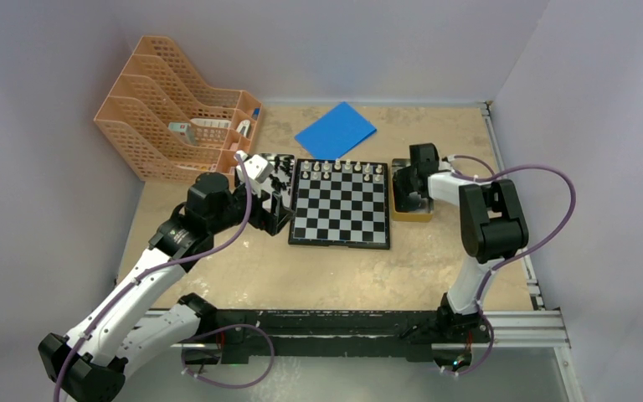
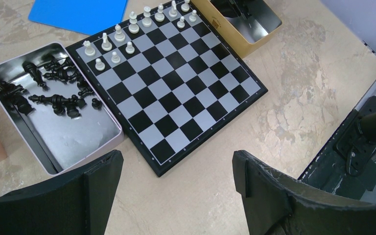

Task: Set up the chess pieces on the board
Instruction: Pick up the chess piece from the storage box.

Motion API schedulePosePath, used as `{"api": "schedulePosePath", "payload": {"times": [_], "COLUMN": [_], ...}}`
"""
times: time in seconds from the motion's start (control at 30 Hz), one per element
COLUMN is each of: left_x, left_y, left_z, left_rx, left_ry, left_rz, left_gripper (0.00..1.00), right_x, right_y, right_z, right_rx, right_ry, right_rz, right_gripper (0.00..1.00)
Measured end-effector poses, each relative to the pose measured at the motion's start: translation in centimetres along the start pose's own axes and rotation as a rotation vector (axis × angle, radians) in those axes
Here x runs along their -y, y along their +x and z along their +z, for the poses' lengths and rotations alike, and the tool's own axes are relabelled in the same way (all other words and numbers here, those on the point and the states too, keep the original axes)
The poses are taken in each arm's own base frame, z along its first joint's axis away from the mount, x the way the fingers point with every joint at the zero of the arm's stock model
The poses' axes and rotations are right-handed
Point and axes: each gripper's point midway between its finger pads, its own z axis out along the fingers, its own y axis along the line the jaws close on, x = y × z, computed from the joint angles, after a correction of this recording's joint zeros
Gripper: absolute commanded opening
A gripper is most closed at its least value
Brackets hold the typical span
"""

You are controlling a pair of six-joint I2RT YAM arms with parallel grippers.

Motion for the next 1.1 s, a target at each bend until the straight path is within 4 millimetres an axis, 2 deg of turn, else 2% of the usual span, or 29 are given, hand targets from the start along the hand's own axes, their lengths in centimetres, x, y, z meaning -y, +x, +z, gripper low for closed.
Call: {"api": "schedulePosePath", "payload": {"times": [0.13,0.37,0.5,0.93,1.1], "left_x": [0.0,0.0,0.0,-0.3,-0.4], "left_y": [0.0,0.0,0.0,0.1,0.4], "left_z": [0.0,0.0,0.0,0.2,0.4], "left_rx": [0.0,0.0,0.0,-0.007,-0.016], "left_ry": [0.0,0.001,0.001,-0.013,-0.021], "left_rz": [0.0,0.0,0.0,-0.007,-0.033], "left_gripper": [0.82,0.82,0.82,0.79,0.78], "right_x": [0.0,0.1,-0.4,-4.4,-7.7], "right_y": [0.0,-0.2,-0.7,-4.0,-5.0], "right_z": [0.1,-0.1,-1.1,-5.2,-7.8], "right_rx": [0.002,0.007,0.022,0.153,0.204], "right_ry": [0.002,0.013,0.011,-0.094,-0.233], "right_rz": [0.0,-0.007,-0.02,-0.112,-0.271], "right_gripper": [0.0,0.0,0.0,0.0,0.0]}}
